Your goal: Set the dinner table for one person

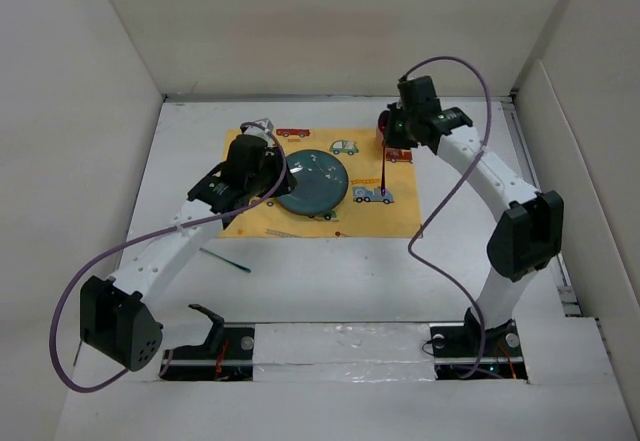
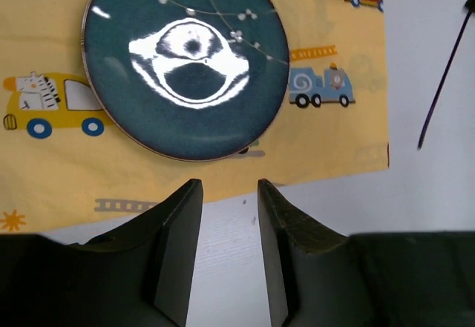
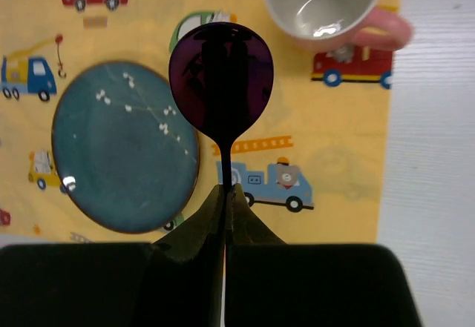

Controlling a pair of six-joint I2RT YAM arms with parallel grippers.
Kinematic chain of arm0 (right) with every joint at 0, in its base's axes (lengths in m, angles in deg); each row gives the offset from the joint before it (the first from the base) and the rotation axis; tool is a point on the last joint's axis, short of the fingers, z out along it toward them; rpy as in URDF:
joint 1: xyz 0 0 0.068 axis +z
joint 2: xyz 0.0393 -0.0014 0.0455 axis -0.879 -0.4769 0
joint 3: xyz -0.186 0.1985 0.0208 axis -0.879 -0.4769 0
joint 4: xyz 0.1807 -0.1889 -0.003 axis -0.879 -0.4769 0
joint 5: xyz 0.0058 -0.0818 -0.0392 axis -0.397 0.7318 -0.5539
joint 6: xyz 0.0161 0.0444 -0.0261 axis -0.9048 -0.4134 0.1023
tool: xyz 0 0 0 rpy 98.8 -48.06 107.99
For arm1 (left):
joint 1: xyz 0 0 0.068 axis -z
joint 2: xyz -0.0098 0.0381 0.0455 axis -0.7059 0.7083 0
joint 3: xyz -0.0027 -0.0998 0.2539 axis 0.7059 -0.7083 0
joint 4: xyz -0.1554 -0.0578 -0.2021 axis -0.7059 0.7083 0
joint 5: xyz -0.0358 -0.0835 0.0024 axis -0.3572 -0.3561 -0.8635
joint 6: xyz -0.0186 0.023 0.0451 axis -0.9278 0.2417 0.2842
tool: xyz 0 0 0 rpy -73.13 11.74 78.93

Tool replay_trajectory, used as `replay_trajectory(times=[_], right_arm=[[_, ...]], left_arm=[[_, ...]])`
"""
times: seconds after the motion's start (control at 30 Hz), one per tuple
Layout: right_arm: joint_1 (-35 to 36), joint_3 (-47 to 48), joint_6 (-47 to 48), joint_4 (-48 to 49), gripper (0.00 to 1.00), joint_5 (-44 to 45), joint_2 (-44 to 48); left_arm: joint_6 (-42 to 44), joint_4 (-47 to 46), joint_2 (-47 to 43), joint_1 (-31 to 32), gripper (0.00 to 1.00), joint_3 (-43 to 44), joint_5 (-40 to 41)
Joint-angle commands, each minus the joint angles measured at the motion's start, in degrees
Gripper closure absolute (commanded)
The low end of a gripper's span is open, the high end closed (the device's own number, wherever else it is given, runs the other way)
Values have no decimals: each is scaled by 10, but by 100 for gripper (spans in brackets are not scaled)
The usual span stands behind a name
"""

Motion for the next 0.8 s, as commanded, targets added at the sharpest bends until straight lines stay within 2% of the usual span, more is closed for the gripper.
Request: replay_trajectory(times=[0.0,0.03,0.07,0.1,0.17,0.23,0.37,0.4,0.43,0.47,0.53,0.57,0.63,0.67,0.73,0.77], right_arm=[[21,2,35,0,100,-37,-45],[30,18,35,-3,100,-32,-58],[35,27,33,-8,100,-20,-83],[35,38,31,-11,100,-7,-99],[35,66,27,-12,100,-12,-140],[30,78,25,-7,100,-25,-163],[30,108,25,1,100,-11,-217],[30,118,23,1,100,-9,-236],[30,120,21,1,100,-11,-245],[30,122,20,-1,100,-15,-254],[30,123,11,-8,100,-15,-273],[30,119,9,0,100,-14,-274],[30,106,2,6,100,-18,-276],[30,102,-3,11,100,-16,-276],[25,101,-11,12,99,-8,-277],[25,101,-11,13,95,-8,-280]], left_arm=[[-82,16,-7,-2,67,29,85],[-111,24,-8,-2,72,30,109],[-126,41,-14,-2,84,31,119],[-139,46,-17,-2,90,28,127],[-165,55,-32,-2,100,16,142],[-187,66,-43,-2,100,0,153],[-228,99,-84,-49,100,-36,140],[-240,102,-94,-78,100,-58,134],[-244,106,-102,-95,97,-70,115],[-247,114,-120,-111,86,-81,104],[-249,128,-135,-157,77,-112,81],[-249,146,-146,-171,68,-121,75],[-248,170,-150,-188,62,-133,71],[-248,191,-149,-188,53,-134,72],[-257,211,-145,-188,51,-141,70],[-264,228,-138,-188,51,-142,69]])
